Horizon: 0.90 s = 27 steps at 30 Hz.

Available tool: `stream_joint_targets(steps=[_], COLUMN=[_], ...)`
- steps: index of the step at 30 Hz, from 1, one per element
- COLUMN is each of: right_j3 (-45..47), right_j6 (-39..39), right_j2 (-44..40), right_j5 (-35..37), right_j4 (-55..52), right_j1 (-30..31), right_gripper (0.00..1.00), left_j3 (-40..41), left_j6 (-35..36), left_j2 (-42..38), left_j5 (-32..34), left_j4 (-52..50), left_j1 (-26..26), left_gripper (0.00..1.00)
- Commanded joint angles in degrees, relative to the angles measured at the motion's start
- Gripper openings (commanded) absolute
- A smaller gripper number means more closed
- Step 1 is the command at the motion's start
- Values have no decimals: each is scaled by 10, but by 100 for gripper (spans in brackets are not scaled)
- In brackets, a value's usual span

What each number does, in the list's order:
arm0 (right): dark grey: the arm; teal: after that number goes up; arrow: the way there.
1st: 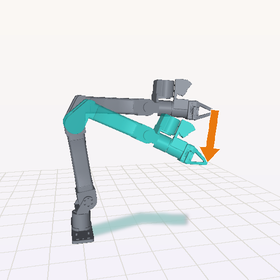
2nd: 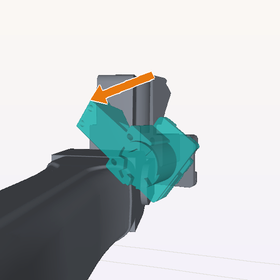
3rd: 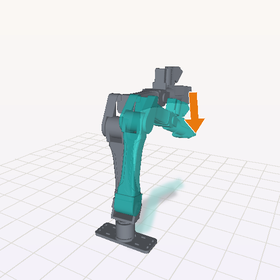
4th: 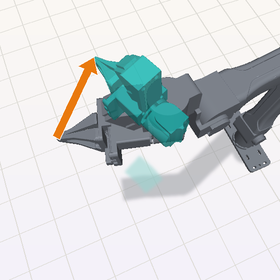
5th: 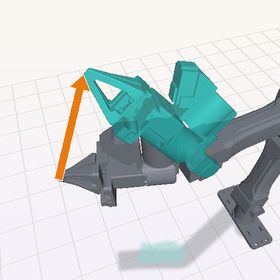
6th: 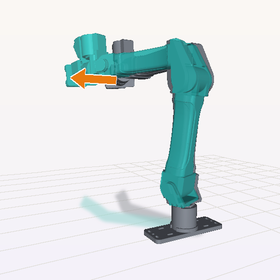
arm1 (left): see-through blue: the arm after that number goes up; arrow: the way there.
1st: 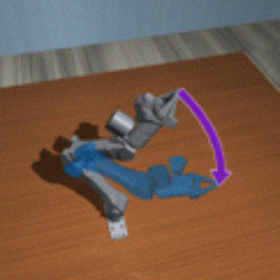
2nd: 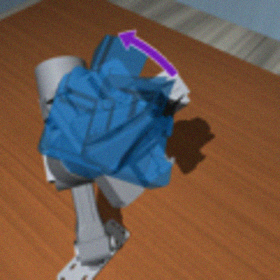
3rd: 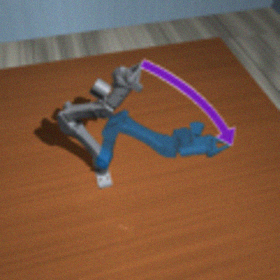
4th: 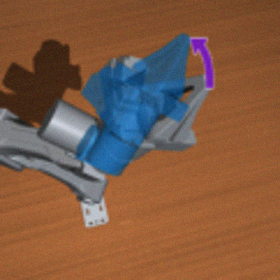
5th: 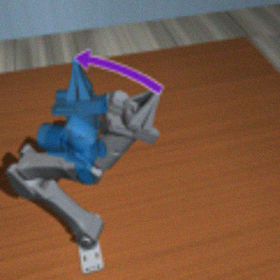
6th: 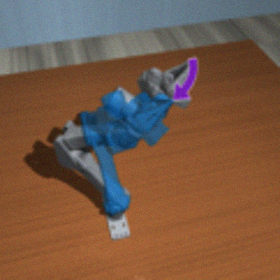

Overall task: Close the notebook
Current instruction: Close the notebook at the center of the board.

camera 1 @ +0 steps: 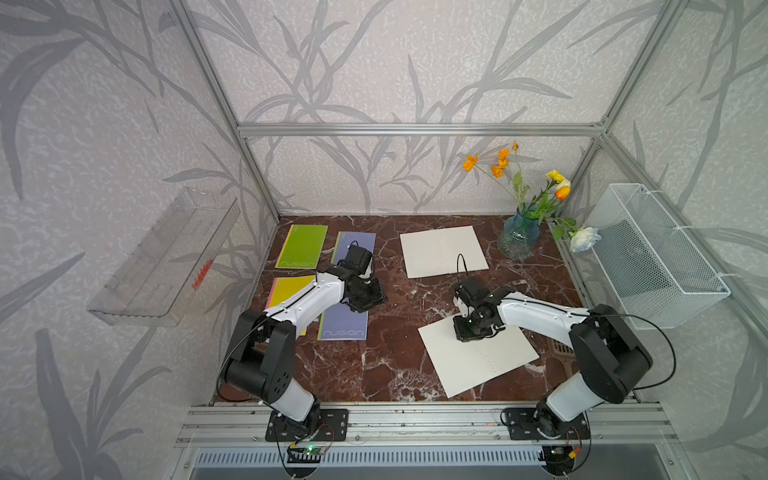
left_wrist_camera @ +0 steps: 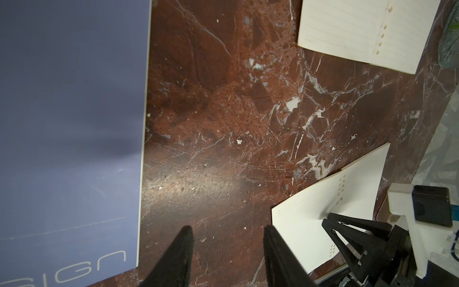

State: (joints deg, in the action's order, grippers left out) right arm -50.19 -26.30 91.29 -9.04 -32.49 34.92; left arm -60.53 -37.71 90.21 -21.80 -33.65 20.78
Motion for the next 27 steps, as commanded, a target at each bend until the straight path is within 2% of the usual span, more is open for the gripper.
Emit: stream_joint_targets(steps=[1,7,20,27], right_j3=[5,-11,-42,-78], right_j6=[-6,-7,0,-1], right_j2=[-12,15,62,129], right_j5=[8,18,-8,-26], right_j4=[-10,-21,-7,1], right_j1=[2,0,0,2], right_gripper=[22,19,17,16], left_j3=[-11,-23,-24,-13], left_j6=[-3,2,3,3], left_j2=[11,18,14,15], left_j5=[-9,-17,-27,-44], left_j4=[9,10,11,17], left_j1=[7,24,45,55], left_gripper=[48,48,48,48])
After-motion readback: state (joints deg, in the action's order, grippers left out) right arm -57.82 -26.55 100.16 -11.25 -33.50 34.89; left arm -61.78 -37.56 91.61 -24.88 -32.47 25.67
